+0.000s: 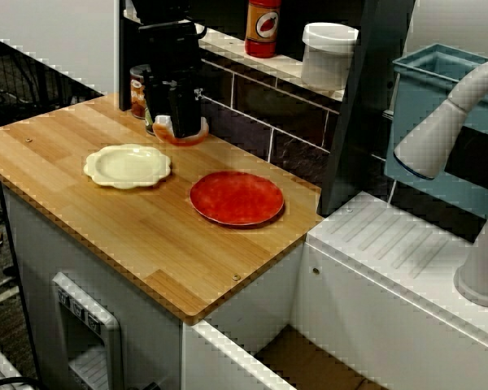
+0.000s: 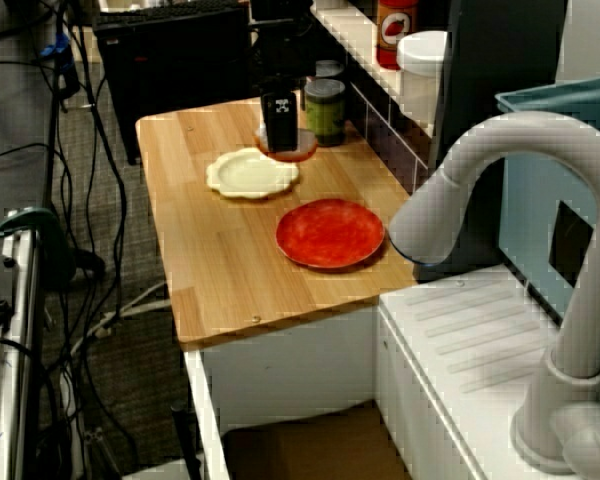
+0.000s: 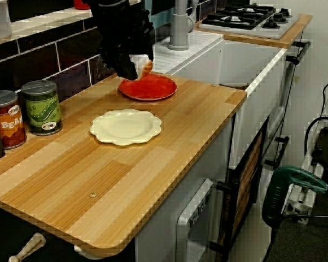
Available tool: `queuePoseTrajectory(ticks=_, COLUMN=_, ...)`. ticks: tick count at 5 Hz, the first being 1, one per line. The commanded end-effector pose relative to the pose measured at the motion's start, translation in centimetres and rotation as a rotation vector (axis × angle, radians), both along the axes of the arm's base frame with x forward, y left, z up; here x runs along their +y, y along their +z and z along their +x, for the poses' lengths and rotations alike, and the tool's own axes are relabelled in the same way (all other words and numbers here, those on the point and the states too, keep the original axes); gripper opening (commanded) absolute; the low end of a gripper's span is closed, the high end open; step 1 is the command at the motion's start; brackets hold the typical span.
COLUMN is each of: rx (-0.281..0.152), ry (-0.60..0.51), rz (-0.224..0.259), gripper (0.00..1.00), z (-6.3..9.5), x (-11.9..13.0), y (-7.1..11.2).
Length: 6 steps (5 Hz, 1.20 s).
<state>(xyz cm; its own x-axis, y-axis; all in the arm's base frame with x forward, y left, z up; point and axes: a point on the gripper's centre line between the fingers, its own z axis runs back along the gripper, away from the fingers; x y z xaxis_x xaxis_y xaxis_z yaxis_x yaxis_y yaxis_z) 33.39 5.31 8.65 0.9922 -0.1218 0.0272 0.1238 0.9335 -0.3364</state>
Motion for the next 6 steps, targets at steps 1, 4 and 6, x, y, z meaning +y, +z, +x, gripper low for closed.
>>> queuePoseTrajectory(ticks=1, rx=-0.037, ry=-0.029, rz=-0.008, gripper=0.00, z=-0.1, x=-0.6, y=1.6)
queuePoseTrajectory(ticks=4, rx=-0.050, ry=-0.038, rz=-0.011, gripper=0.00, z=0.3, x=-4.2, y=1.6)
queuePoseTrajectory(ticks=6, rx=0.012, ry=-0.039, rz=0.011, gripper=0.00, z=-0.2, x=-5.5, y=1.2)
